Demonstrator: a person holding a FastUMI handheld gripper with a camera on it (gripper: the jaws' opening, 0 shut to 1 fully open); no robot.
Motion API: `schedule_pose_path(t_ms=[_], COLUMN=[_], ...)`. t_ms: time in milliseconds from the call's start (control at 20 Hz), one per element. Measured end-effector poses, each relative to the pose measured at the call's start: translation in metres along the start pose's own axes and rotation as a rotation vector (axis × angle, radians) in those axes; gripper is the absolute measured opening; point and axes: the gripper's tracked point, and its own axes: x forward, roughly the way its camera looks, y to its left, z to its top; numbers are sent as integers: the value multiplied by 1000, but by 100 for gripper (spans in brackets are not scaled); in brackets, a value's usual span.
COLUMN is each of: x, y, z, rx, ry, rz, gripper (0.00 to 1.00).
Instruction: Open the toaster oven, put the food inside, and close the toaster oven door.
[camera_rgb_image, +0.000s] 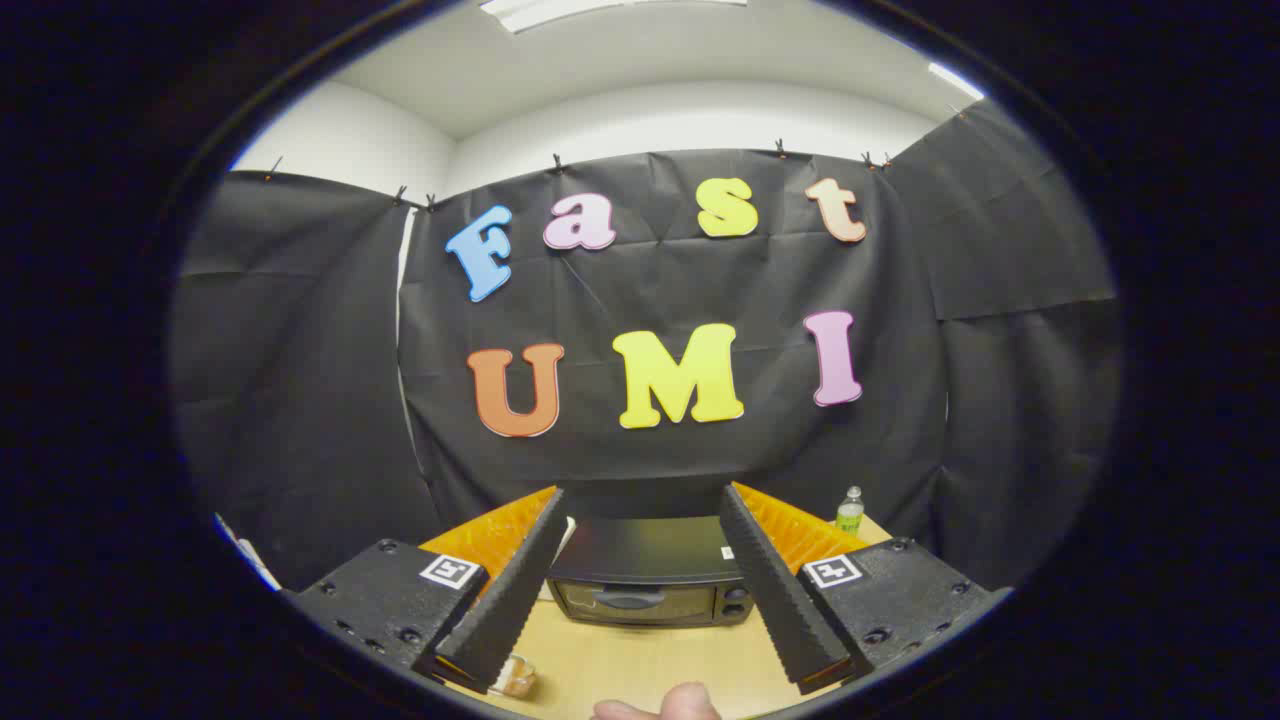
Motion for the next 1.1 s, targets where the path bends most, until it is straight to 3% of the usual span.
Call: schedule_pose_path(t_ms=[650,1100], x=[-16,-3], y=[-15,-8], z=[-4,-14], rx=[7,-2], ry=[21,38], rz=[-56,-24], gripper=[100,100])
